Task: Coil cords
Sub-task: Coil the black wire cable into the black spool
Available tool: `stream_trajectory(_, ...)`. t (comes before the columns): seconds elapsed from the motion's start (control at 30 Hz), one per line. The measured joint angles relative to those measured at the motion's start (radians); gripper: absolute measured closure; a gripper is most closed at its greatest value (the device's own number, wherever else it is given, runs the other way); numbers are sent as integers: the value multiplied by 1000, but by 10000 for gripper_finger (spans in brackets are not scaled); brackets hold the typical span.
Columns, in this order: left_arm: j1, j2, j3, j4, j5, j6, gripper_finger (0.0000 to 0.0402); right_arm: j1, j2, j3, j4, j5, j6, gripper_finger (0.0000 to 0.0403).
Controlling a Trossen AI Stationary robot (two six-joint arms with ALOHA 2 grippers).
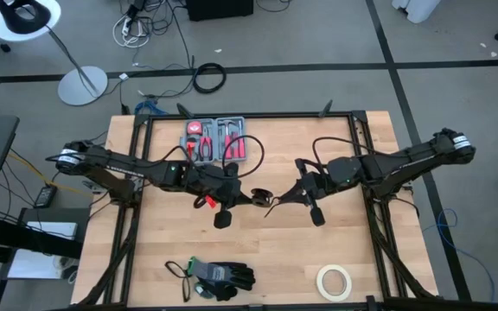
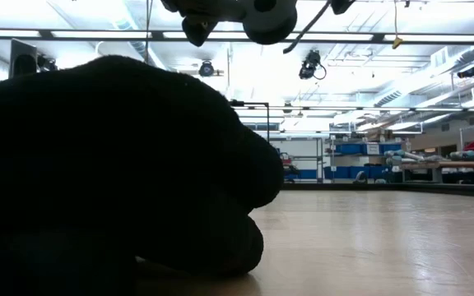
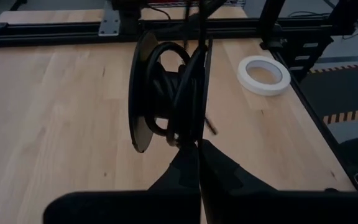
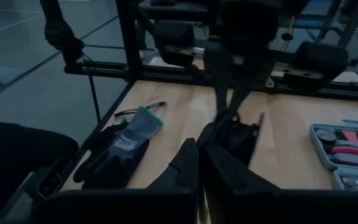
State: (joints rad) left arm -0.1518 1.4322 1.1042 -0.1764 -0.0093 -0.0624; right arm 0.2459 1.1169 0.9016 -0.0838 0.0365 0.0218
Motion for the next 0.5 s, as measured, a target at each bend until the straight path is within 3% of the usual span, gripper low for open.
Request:
stream_trajectory(0.33, -20, 0, 0, 1, 24, -3, 401, -84, 10, 67, -78, -220, -96, 397)
stream_trajectory(0.5, -22, 0, 0, 12, 30, -21, 401, -107, 29, 118, -144, -250, -158, 397)
